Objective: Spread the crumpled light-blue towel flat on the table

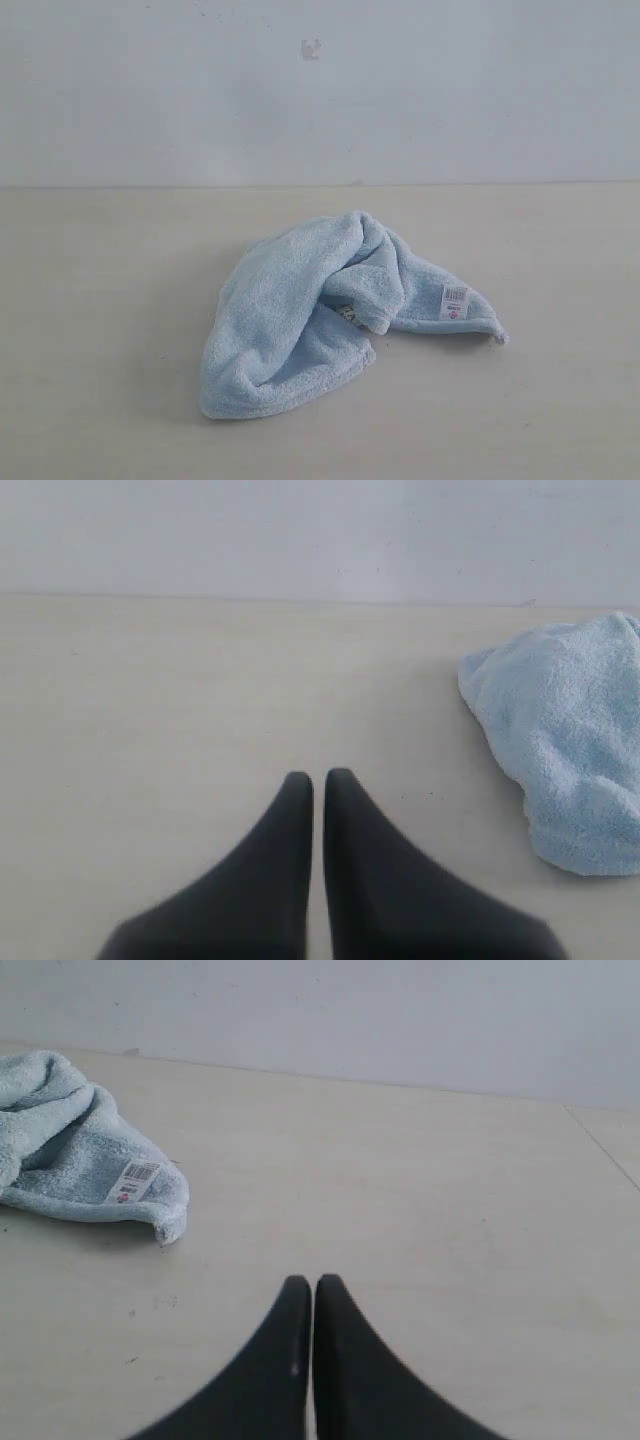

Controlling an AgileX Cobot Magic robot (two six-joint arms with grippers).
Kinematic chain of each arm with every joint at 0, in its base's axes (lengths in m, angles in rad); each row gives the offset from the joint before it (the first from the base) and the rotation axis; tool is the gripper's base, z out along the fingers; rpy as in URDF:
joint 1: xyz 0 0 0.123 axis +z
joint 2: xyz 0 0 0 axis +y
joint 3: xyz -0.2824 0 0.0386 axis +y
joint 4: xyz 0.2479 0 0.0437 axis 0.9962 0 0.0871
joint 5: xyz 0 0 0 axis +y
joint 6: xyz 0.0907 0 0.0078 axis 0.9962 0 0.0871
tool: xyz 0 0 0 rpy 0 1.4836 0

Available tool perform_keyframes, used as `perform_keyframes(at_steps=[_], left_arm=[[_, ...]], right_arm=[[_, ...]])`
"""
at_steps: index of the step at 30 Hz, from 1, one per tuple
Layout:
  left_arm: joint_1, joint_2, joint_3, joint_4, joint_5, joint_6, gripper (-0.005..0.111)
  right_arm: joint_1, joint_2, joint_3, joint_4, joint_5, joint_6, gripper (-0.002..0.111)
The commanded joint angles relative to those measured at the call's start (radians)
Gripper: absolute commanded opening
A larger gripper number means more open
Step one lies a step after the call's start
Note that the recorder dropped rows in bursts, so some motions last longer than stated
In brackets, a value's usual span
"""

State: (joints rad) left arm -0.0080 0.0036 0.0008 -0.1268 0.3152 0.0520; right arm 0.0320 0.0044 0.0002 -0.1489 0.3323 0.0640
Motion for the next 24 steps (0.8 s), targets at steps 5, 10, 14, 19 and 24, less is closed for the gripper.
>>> perform_keyframes(at_steps=[5,10,14,19,24], left_arm=[[-0.003,-0.004,-0.001,-0.004,-0.009,0.000,0.004],[-0.003,-0.004,-0.001,-0.004,-0.009,0.002,0.004],[-0.003,-0.004,-0.001,-0.004,-0.009,0.002,0.004],[-0.003,-0.004,-0.001,-0.004,-0.009,0.002,0.004],[-0.003,-0.004,-0.001,-0.004,-0.009,0.002,0.004]], right_arm=[[0.000,-0.004,0.000,-0.012,-0.010,-0.008,0.001],[0.000,-0.004,0.000,-0.081,-0.169,-0.107,0.001],[0.000,-0.004,0.000,-0.081,-0.372,-0.092,0.001],[0.000,-0.004,0.000,-0.030,-0.684,0.071,0.001],[0.000,-0.004,0.000,-0.033,-1.065,0.370,0.001]])
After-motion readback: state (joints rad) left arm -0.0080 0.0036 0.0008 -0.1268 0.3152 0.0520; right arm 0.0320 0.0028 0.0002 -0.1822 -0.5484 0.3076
